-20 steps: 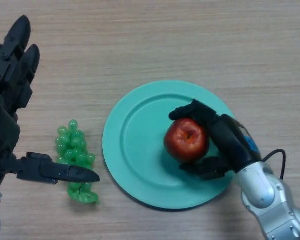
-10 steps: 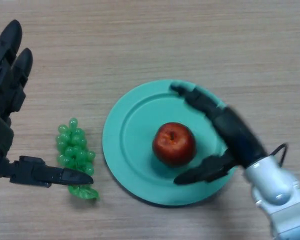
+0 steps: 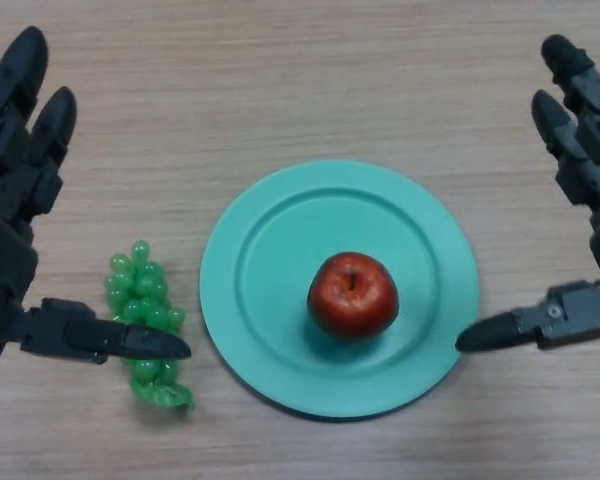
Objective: Pick up the red apple and place it on the plate
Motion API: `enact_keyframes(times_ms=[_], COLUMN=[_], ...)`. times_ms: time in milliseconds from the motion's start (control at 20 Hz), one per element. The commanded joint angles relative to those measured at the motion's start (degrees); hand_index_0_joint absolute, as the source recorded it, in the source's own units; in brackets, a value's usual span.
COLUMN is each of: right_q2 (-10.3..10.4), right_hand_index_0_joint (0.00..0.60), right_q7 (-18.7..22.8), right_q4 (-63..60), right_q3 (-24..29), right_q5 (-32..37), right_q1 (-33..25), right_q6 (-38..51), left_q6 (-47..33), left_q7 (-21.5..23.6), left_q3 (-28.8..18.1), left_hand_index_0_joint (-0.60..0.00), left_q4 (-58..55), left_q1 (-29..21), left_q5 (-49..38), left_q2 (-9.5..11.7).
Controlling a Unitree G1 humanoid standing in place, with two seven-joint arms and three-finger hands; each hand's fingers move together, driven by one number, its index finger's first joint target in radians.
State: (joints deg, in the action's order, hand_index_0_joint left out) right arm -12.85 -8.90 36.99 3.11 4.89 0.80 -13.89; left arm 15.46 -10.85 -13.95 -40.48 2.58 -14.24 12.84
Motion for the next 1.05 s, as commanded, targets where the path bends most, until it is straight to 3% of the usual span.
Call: enact_keyframes(times_ms=[50, 300, 700, 1050], right_q2=[-0.2, -1.1, -1.2, -0.9], right_hand_index_0_joint=[0.000, 0.000, 0.000, 0.000], right_q7=[1.4, -0.9, -4.0, -4.0], right_q4=[6.4, 11.8, 15.9, 16.8], right_q3=[1.7, 3.9, 4.4, 2.4], right_q5=[2.6, 3.1, 3.2, 3.3], right_q1=[0.7, 0.8, 1.0, 1.1], right_q6=[6.6, 2.1, -3.5, -5.0], left_q6=[-5.2, -1.2, 0.4, -0.1], left_q7=[1.5, 2.3, 4.0, 3.5], left_q3=[-1.5, 0.9, 0.8, -3.2], left_hand_index_0_joint=[0.000, 0.000, 0.000, 0.000], left_q4=[-3.7, -6.2, -6.0, -3.9], left_q1=[-0.7, -1.0, -3.3, -4.9], left_q5=[0.1, 1.9, 3.0, 0.4], left_q2=[2.1, 1.9, 2.5, 4.3])
